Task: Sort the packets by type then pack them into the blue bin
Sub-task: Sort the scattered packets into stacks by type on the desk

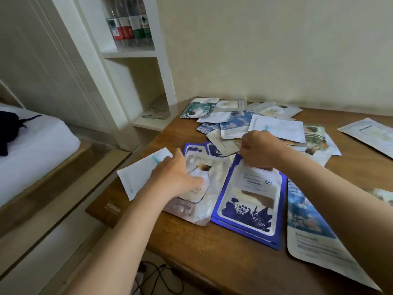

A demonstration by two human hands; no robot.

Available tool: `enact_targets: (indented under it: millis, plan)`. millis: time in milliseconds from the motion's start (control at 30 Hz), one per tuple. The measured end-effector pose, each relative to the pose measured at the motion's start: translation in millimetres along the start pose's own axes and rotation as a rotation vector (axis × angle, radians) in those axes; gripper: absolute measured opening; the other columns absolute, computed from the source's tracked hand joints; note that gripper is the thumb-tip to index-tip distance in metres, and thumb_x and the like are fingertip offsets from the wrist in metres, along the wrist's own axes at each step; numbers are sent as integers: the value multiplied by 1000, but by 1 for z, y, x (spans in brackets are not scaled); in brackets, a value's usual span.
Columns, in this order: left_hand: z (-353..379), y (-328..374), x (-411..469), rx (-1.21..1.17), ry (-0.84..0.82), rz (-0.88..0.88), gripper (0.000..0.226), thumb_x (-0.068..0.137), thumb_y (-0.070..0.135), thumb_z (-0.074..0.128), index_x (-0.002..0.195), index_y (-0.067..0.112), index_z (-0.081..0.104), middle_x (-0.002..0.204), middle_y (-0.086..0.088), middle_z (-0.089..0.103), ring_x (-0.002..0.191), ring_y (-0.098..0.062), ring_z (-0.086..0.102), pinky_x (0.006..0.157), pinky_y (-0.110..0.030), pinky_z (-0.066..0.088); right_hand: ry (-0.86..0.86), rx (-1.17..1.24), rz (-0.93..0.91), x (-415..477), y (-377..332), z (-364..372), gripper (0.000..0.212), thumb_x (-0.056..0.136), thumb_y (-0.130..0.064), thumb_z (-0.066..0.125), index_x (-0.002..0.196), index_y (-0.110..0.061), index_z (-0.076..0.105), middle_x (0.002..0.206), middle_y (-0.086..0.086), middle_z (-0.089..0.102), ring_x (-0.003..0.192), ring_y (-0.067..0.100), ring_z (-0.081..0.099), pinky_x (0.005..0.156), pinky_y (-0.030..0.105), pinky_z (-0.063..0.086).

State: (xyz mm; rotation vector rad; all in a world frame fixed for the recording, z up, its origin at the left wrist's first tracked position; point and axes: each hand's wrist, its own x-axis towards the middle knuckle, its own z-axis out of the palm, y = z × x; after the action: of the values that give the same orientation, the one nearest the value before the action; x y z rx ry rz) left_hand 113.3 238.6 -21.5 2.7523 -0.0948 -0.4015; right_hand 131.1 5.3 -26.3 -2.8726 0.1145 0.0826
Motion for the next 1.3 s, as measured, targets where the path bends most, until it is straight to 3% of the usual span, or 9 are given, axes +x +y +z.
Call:
enact_targets:
  millis: [167,300,400,500,567,767,1033,1167,1300]
  plan:
    - [-3,-7,9,-313,39,-93,72,80,36,86,137,6,54,123,-9,64,95,-18,59,68,-32,48,3,54,-1,-7,6,-2,12,92,-13,52,94,-17,64,100,11,67,90,31,62,71,33,51]
    - [-18,-21,4,-630,106,-83,12,90,15,78,100,10,75,97,-9,77,91,-25,74,86,-49,61,96,-11,-112,-13,-1,-1,17,89,-14,58,103,-14,67,102,8,65,96,32,63,75,36,54]
    - [-38,-36,-6,-920,134,-88,14,95,5,70,108,7,73,101,-13,79,91,-28,77,78,-47,63,21,-103,-240,-21,-24,4,43,90,-39,65,127,-18,60,122,9,57,111,32,59,88,39,52]
    - [-52,-53,-10,-1076,206,-103,15,97,0,63,106,9,72,96,-12,80,87,-28,78,71,-45,61,-184,-267,-252,-23,-45,19,87,82,-76,56,156,-41,26,156,10,35,138,41,40,108,52,42]
    - [-56,-63,-12,-1095,230,-109,16,97,-1,63,102,10,73,94,-12,80,85,-28,78,70,-44,61,-274,-268,-248,-18,-53,26,85,83,-82,49,155,-55,12,165,6,18,146,47,23,113,58,34]
    - [-46,-73,-13,-1015,191,-108,13,95,-3,66,98,7,73,86,-10,80,76,-25,78,65,-40,61,-354,-327,-259,0,-59,19,70,95,-71,42,156,-55,12,169,4,14,149,41,25,115,55,33]
    - [-30,-60,-9,-752,122,-67,7,93,4,69,96,7,74,91,-9,79,89,-27,76,85,-51,59,-293,-373,-254,24,-43,4,54,108,-47,33,159,-45,15,166,6,20,146,36,33,113,46,33]
    - [-22,-51,1,-675,82,0,7,88,7,71,94,2,73,88,-8,79,83,-21,75,75,-38,58,-275,-405,-219,42,-26,2,54,109,-46,31,159,-46,12,167,7,20,148,37,30,116,47,29]
    - [-14,-37,10,-538,87,74,41,72,30,70,96,-3,67,90,-14,72,84,-33,70,73,-42,54,-253,-394,-184,57,-11,2,54,108,-43,33,159,-46,14,163,10,26,146,39,32,115,48,32]
